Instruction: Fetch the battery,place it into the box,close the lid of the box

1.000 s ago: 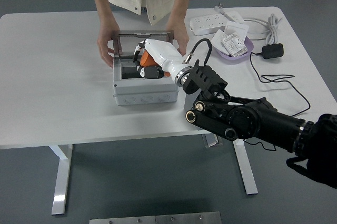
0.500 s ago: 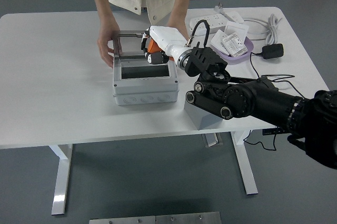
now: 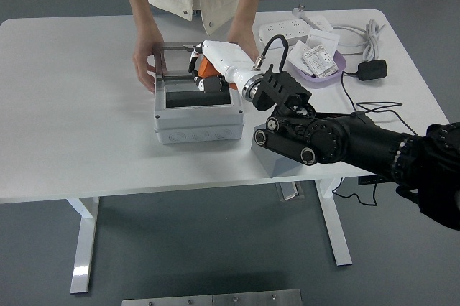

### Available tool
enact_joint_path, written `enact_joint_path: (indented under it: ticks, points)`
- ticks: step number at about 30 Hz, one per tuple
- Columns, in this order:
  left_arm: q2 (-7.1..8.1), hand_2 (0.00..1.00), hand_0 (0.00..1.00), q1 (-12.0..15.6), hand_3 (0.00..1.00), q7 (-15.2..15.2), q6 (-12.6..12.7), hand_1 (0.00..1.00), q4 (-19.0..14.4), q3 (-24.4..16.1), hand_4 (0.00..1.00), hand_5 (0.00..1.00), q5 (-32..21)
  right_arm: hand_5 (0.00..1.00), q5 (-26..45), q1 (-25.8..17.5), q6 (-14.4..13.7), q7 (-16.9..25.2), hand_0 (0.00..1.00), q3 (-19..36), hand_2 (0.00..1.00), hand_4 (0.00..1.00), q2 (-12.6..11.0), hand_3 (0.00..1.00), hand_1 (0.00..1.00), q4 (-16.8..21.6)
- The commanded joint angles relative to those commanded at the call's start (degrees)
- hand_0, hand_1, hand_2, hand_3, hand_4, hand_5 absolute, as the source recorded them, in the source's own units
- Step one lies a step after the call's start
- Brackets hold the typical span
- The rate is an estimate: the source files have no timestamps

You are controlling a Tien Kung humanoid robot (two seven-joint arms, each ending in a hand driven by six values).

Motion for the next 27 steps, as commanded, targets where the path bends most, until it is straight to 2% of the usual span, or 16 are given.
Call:
enact_joint_path:
  ticks: [8,15,27]
  points:
    - [-0.19,0.705,0.653,-0.52,0.781,-0.2,0.03,0.748,0.0,0.87,0.652,0.263,-0.63,0.002,-3.42,0.75,2.39,0.88,0.147,2.34,0.254,0.002,0.0,0.227,0.21,-0.43]
    - [-0.39,0.71,0.653,-0.48,0.784,0.21,0.06,0.752,0.0,-0.38,0.653,0.268,0.65,0.002,-5.02,0.49,3.83,0.72,0.174,3.7,0.256,0.002,0.0,0.234,0.213,-0.38]
    - [-0.57,0.713,0.656,-0.76,0.787,0.22,-0.02,0.753,0.0,-0.23,0.655,0.271,0.62,0.002,-11.27,-0.85,10.21,-1.04,0.171,7.33,0.258,0.002,0.0,0.24,0.214,-0.11]
